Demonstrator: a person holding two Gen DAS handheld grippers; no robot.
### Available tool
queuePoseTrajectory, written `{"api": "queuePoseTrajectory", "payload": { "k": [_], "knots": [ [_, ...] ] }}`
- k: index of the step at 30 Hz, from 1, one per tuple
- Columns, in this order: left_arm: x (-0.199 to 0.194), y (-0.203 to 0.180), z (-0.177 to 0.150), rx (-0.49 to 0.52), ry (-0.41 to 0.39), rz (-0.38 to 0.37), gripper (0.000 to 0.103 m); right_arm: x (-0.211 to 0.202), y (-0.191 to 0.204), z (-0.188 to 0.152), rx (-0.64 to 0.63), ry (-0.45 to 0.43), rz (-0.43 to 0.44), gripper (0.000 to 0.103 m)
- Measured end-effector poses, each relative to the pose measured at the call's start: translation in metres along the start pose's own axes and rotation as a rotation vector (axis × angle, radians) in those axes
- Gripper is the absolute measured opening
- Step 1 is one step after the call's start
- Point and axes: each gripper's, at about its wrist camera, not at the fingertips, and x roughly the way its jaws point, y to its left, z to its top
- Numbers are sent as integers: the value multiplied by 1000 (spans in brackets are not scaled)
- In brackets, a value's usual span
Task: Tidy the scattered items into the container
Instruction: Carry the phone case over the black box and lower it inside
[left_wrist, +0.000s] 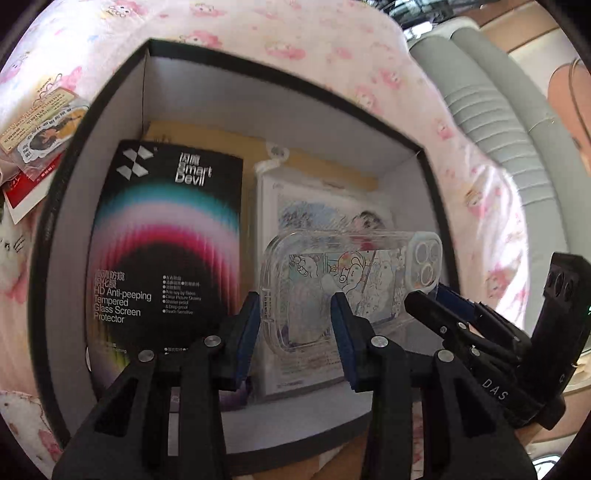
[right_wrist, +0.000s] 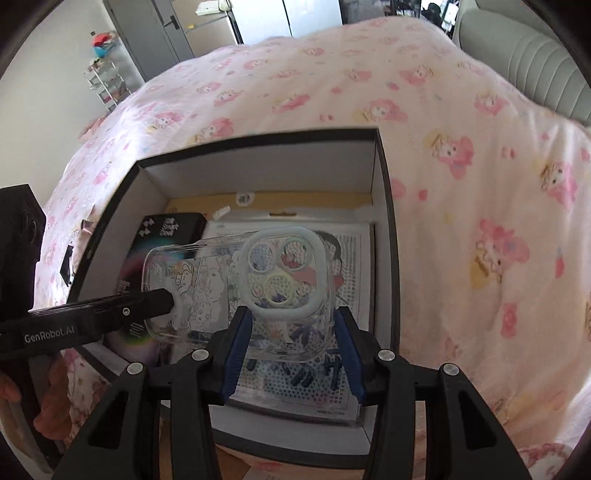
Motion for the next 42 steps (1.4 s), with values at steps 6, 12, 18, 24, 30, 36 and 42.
{"api": "queuePoseTrajectory", "payload": {
  "k": [6, 12, 18, 24, 30, 36, 42],
  "knots": [
    [17, -4, -1, 1, 47, 59, 39, 0, 4, -5, -14, -2, -24, 43],
    [4, 1, 5, -24, -13, 59, 39, -17, 13, 20, -85, -43, -61, 43],
    [10, -5, 15, -7, -29, 103, 38, 4, 31, 35, -153, -18, -22, 42],
    [13, -33, 36, 88, -101, 186, 32, 18, 38, 39, -188, -106, -50, 42],
    [35, -36, 29, 66, 12, 184, 28, 50, 30, 49, -153, 30, -123, 42],
    [28, -36, 15, 56, 84, 103, 27, 38, 30, 40, -133, 94, -59, 42],
    [24, -41, 5, 67, 75, 97, 27, 15, 20, 18, -76, 52, -8, 42]
  ]
}}
